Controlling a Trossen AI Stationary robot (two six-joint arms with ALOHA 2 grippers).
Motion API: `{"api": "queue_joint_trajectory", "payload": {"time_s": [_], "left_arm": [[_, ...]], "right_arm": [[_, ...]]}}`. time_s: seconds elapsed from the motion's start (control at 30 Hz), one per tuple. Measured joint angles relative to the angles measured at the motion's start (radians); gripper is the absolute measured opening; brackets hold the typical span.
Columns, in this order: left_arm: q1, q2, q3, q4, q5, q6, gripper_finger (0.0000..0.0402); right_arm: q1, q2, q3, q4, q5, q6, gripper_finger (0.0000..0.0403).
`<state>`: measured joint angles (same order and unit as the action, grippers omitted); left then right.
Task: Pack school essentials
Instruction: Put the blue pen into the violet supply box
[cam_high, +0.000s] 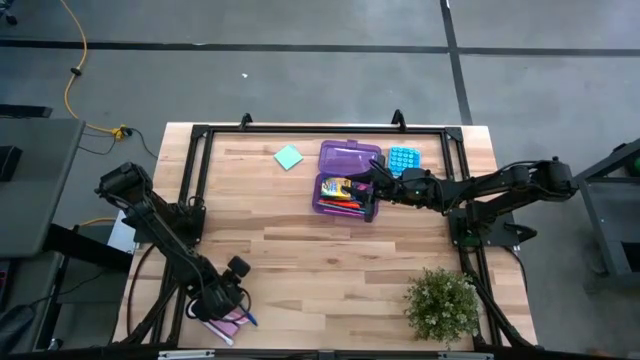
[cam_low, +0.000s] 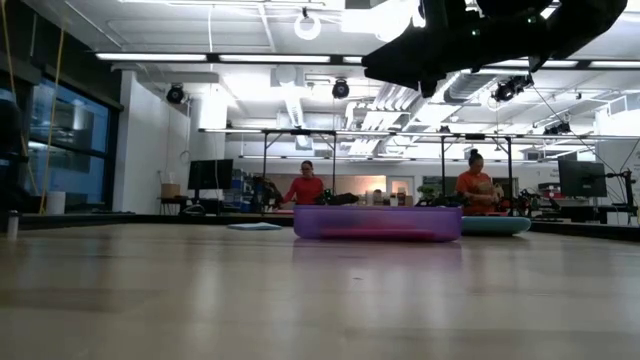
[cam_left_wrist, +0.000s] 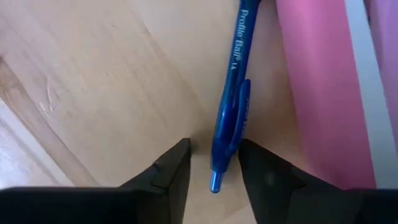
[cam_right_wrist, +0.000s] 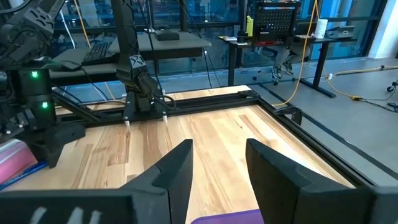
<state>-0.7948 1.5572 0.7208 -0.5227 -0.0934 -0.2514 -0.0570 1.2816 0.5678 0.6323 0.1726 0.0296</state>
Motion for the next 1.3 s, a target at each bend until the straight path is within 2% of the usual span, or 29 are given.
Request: {"api": "queue_joint_trajectory", "payload": {"time_s": [0.23, 0.37, 0.8, 1.03, 1.2, 1.3], "left_arm": [[-0.002, 0.006, 0.0, 0.013, -0.002, 0.037, 0.0046], [-0.001, 0.007, -0.002, 0.019, -0.009, 0.037, 0.0015], [0.013, -0.008, 0.01, -0.001, -0.026, -0.036, 0.0011], [0.085, -0.146, 0.055, -0.112, -0.057, -0.095, 0.0009], [0.172, -0.319, 0.081, -0.1, -0.2, -0.032, 0.0008], [0.258, -0.423, 0.081, -0.025, -0.289, 0.056, 0.0008]], "right_arm": [[0.0, 0.0, 0.0, 0.0, 0.0, 0.0, 0.0142], [0.0, 0.0, 0.0, 0.0, 0.0, 0.0, 0.0142], [0.0, 0.0, 0.0, 0.0, 0.0, 0.021, 0.0142], [0.0, 0.0, 0.0, -0.008, 0.0, 0.023, 0.0142], [0.0, 0.0, 0.0, -0.016, 0.0, 0.023, 0.0142], [0.0, 0.0, 0.0, -0.023, 0.0, 0.023, 0.0142]]}}
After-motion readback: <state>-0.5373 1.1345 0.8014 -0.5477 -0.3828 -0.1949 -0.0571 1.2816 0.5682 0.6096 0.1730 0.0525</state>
